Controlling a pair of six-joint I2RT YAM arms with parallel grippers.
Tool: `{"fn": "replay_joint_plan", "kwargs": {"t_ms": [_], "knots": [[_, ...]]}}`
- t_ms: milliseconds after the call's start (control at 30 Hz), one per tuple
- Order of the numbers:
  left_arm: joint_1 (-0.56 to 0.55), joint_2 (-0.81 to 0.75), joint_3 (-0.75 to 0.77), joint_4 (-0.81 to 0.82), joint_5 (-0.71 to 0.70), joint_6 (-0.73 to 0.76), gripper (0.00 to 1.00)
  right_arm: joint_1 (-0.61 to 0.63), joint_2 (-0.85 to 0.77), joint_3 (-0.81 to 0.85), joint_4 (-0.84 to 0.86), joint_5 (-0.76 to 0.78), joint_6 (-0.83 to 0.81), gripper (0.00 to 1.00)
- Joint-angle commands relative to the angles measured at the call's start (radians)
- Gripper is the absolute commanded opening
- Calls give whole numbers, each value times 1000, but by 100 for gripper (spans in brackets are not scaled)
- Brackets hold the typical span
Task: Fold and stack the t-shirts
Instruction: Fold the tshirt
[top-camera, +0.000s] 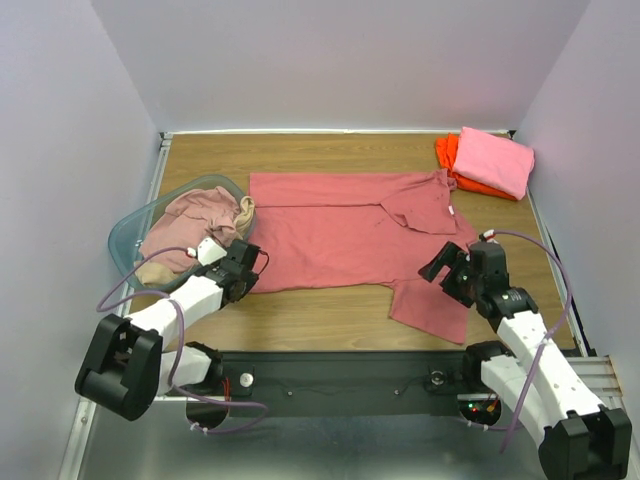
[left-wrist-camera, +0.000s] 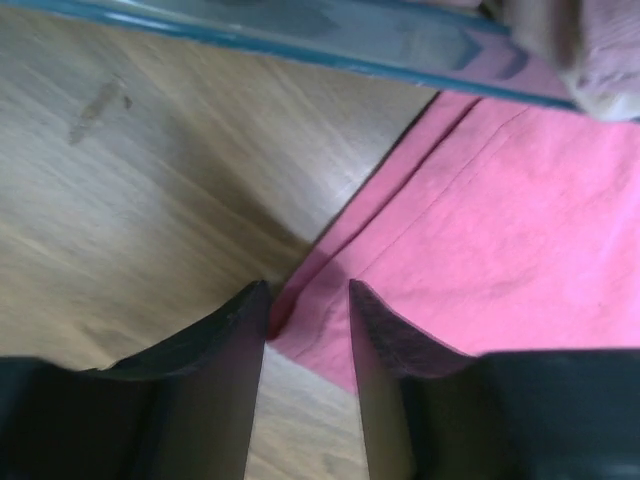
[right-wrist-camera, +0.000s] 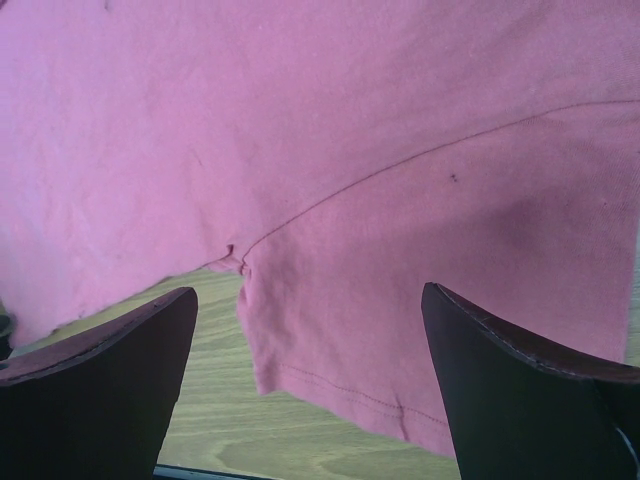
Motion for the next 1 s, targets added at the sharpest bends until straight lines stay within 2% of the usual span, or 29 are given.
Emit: {"fn": "replay_joint_plan", "kwargs": {"t_ms": [0, 33, 67, 100, 267, 400, 500, 633, 833, 967], "knots": [[5, 36, 6, 30, 44, 37, 34, -2, -29, 24, -18, 22, 37, 100], [5, 33, 3, 35, 47, 41, 27, -2, -30, 29, -44, 36, 49, 100], [5, 27, 0, 44, 59, 52, 2, -2, -41, 39, -76, 72, 78, 100], [5, 21, -6, 48, 62, 57, 0, -2, -47, 47, -94, 88, 89, 100], [5, -27, -43, 85, 84, 74, 0, -2, -88, 96, -229, 152, 178, 100], [5, -65, -63, 98, 89, 83, 0, -3, -137, 157, -454, 293, 259, 100], [5, -79, -56, 91, 78, 86, 0, -2, -177, 187, -536, 363, 318, 100], [5, -91, -46, 68, 55, 92, 0, -3, -162, 170, -539, 370, 350, 99], [5, -111, -54, 81, 44, 83, 0, -2, -9, 156, -536, 390, 391, 99], [6, -108, -71, 110, 53, 78, 0, -2, 34, 118, -487, 364, 384, 94]]}}
